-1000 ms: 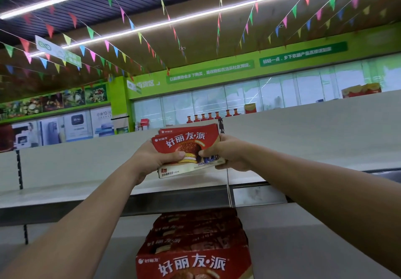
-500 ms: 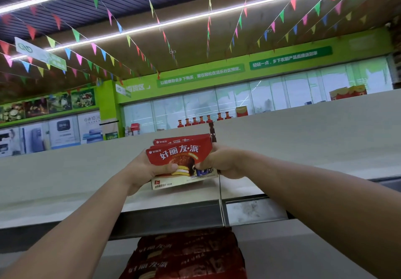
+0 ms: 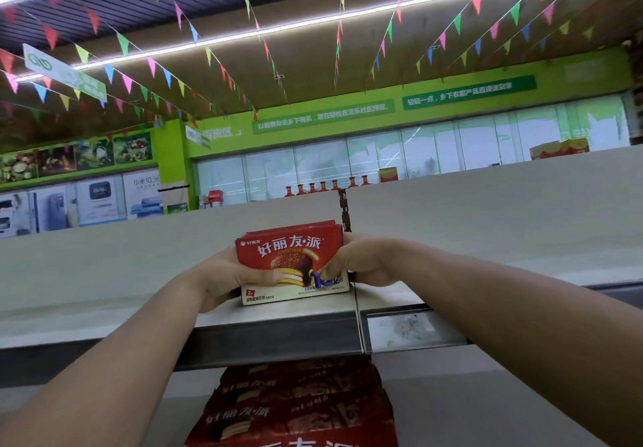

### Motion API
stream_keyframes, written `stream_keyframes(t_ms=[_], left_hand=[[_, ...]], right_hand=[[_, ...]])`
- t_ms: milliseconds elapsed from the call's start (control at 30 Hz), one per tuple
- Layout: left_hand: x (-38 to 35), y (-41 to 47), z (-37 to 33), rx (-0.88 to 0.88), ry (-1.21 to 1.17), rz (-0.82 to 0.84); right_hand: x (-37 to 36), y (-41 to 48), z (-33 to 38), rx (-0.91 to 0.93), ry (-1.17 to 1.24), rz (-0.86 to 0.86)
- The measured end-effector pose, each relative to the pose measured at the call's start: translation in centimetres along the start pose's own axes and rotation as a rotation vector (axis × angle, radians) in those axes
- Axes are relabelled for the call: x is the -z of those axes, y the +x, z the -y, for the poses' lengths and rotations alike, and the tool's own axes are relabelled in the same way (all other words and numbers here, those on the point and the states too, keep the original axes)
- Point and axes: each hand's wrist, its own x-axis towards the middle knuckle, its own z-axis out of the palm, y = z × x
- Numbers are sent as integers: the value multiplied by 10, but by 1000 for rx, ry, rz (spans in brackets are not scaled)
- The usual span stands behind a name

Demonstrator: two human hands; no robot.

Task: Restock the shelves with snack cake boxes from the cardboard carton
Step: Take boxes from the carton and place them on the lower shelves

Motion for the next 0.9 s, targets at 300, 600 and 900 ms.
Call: stream_keyframes(t_ms=[300, 600, 900], left_hand=[[1, -2, 0, 37, -33, 6], [-3, -10, -5, 64, -66, -92], [-8, -43, -31, 22, -23, -265]], right_hand=[[2, -2, 1, -13, -4, 19], [6, -2, 3, -13, 41, -22], [-4, -24, 19, 143, -10, -243]])
